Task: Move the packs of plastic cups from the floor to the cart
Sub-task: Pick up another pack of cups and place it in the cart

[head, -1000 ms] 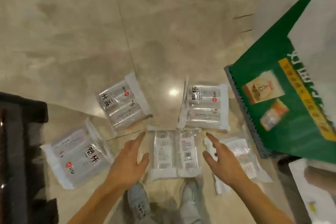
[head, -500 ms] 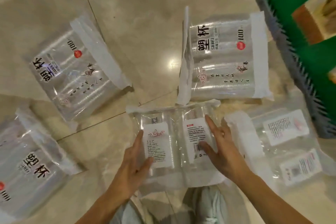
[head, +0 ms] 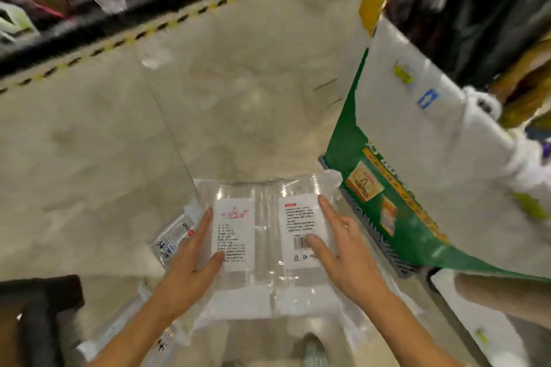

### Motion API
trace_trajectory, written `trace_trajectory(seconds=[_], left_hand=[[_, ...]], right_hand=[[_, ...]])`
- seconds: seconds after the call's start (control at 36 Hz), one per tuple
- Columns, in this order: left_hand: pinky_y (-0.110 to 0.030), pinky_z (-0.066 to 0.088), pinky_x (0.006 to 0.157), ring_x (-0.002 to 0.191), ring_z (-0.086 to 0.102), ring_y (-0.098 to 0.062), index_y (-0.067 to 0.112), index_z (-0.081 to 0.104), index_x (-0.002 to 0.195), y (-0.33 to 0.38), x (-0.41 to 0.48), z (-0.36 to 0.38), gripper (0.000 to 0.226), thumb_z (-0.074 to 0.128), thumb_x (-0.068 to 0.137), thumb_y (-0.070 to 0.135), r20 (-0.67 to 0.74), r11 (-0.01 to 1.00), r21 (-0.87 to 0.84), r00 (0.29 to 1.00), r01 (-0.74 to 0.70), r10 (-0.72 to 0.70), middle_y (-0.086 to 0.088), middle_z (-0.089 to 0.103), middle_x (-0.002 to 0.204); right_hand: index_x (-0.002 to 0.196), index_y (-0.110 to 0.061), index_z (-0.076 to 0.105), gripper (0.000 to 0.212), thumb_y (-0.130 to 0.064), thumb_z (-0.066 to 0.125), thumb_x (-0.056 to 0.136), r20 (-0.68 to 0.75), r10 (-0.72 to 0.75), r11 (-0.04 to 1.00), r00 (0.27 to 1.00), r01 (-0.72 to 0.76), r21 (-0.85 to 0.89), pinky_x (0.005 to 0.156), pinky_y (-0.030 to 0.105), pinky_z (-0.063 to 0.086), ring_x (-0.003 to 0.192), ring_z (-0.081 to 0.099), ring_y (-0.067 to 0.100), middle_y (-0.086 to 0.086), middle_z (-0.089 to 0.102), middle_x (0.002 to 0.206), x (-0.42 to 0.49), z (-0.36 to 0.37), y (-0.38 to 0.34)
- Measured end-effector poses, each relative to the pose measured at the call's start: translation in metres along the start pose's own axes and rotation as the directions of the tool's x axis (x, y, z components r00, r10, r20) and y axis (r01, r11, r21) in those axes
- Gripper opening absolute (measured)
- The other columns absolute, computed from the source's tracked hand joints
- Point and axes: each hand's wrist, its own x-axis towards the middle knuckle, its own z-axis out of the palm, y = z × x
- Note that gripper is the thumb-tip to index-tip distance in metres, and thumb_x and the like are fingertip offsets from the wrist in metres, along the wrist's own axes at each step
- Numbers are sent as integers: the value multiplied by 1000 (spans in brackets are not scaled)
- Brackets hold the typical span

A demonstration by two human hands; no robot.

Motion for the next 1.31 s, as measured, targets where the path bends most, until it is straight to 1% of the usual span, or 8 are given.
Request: trace_trajectory(seconds=[0.11,0.19,0.42,0.53,0.69,0.83,0.92,1.31], left_hand=[[-47,31,115,142,29,-7,67,6,143,117,-21,-82,72,55,94,50,-71,994,25,992,-104,106,49,26,137],[-47,24,119,145,23,-10,67,3,143,198,-44,-136,73,51,89,59,-94,985,59,982,-162,167,39,21,148],[-26,26,110,131,32,-5,61,4,145,369,-123,-223,68,51,98,45,-42,957,55,957,-284,286,25,25,141],[-26,37,94,115,39,-4,62,9,146,412,-145,-235,67,52,97,46,-38,954,-39,954,-298,297,24,29,135],[-51,37,104,142,30,-22,62,14,146,459,-168,-235,64,52,96,49,7,941,-70,943,-330,332,15,20,159],[-36,46,90,121,49,-11,58,11,147,488,-164,-229,64,50,97,48,105,908,-37,902,-418,419,11,29,157],[-44,31,112,143,30,-22,55,11,149,507,-157,-227,64,49,98,46,221,878,-82,850,-472,478,11,18,161],[-42,18,117,147,19,-18,64,11,144,602,-175,-141,63,45,92,63,640,580,-62,414,-812,647,22,4,155]], right_hand=[[148,-61,10,69,-65,47,89,-109,-75,997,991,74,-13,98,22,27,132,38,13,-6,41,131,-10,-106,-106],[147,-63,10,70,-71,42,86,-169,-123,992,978,122,-17,92,27,35,120,45,11,-9,44,120,-28,-176,-172],[152,-52,14,65,-56,46,96,-259,-221,975,940,219,-36,112,42,34,142,34,20,-6,41,153,-105,-312,-283],[155,-42,20,63,-42,49,99,-280,-197,979,940,204,-4,106,30,32,140,37,14,-13,37,154,-139,-351,-311],[153,-43,24,61,-43,50,98,-371,-140,980,918,181,79,99,26,34,129,38,4,-18,34,152,-181,-392,-324],[153,-42,25,61,-46,50,98,-487,-82,985,869,146,95,103,31,36,122,34,-1,-24,34,140,-210,-403,-323],[153,-37,27,60,-42,52,99,-573,-34,986,819,122,116,102,30,37,124,38,2,-25,34,141,-227,-402,-319],[150,-45,33,61,-46,59,95,-843,362,921,397,-13,390,117,39,32,137,32,3,-27,31,146,-394,-368,-290]])
